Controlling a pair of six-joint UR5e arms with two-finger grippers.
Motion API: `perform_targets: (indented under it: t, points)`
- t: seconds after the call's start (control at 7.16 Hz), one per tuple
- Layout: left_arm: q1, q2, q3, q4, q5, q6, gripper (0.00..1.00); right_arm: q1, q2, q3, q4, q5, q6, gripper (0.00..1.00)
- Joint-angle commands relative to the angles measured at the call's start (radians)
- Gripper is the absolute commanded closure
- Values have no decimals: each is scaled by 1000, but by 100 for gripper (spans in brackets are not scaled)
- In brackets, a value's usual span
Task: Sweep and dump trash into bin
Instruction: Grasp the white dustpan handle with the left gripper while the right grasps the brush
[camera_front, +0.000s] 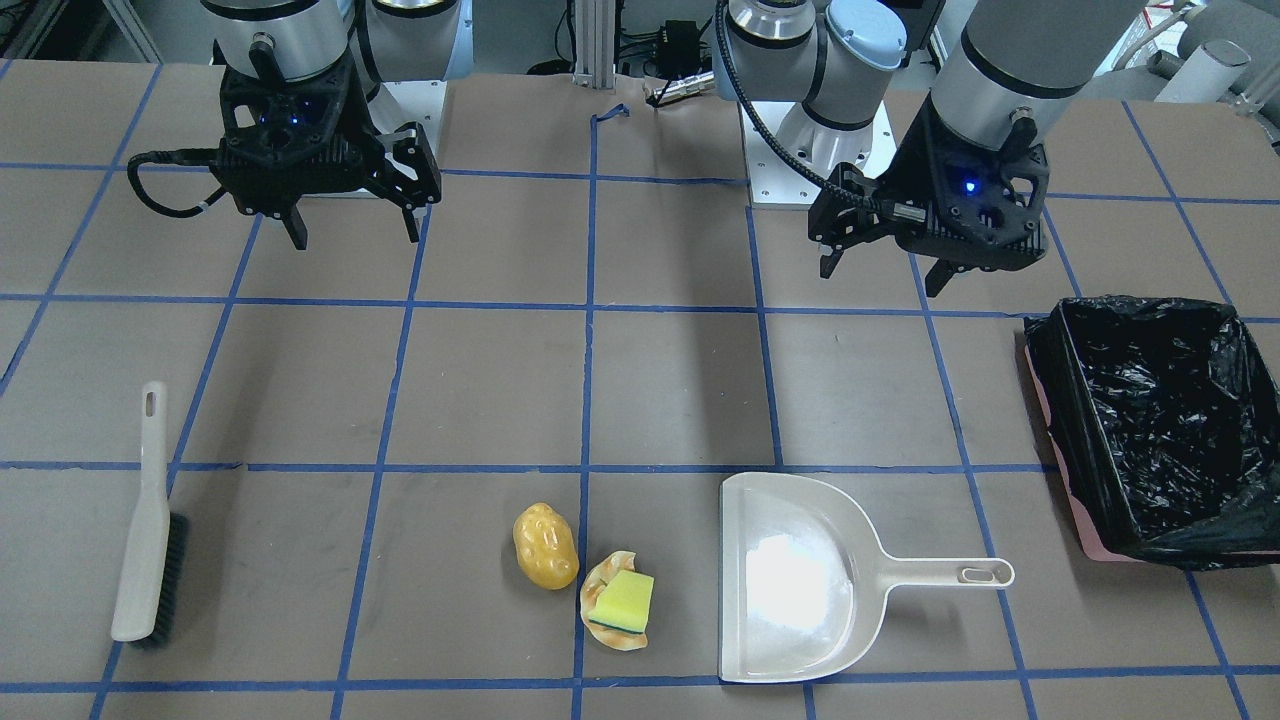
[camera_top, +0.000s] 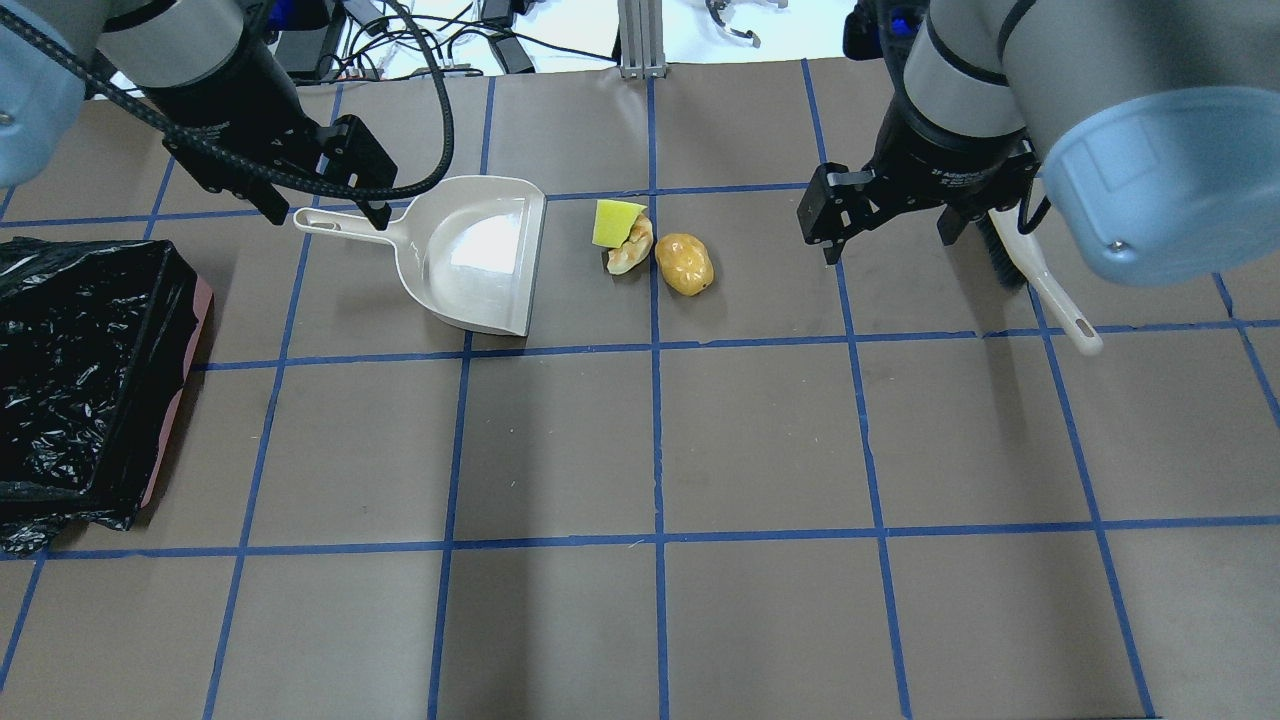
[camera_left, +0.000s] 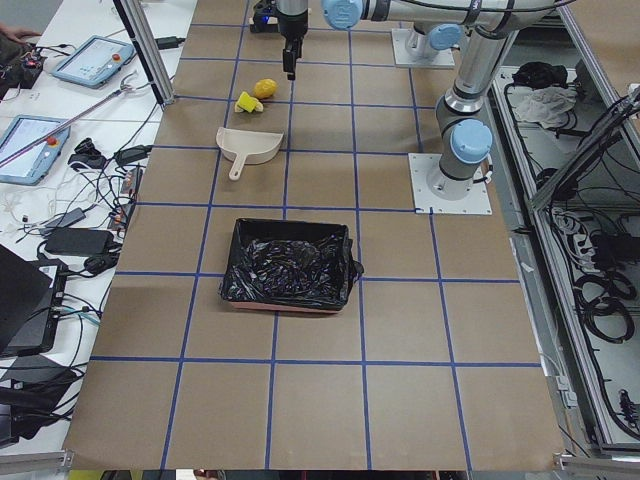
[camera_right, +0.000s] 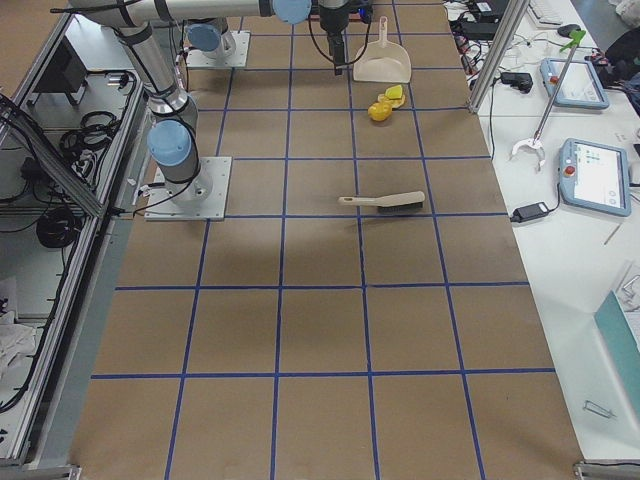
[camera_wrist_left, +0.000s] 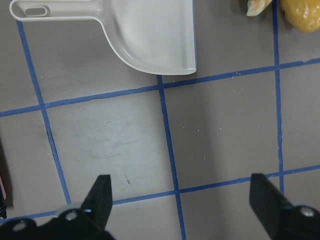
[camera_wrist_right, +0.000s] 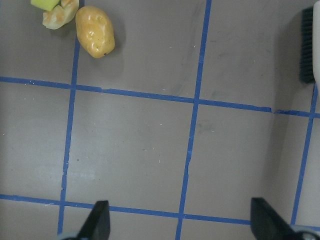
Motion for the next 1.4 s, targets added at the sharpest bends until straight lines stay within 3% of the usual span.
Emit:
perform_targets:
  t: [0.0,0.28,0.56,0.84,1.26]
  points:
    - [-7,9,-12,2,9,-14,0,-1,0,1,0,-9,-6,0]
    - [-5,6,-34,82,14,-46,0,-10,8,1,-5,-11,-17,0]
    - [28,-12,-57,100,17,-15,0,-138,49,2,-2,-3,-94,0]
    - [97,-57,-57,157,15,202,0,-266,130,1,-8,-8,-232,0]
    - [144,-158,-49,270,15,606,0,-410,294,2,-107,-9,-429,0]
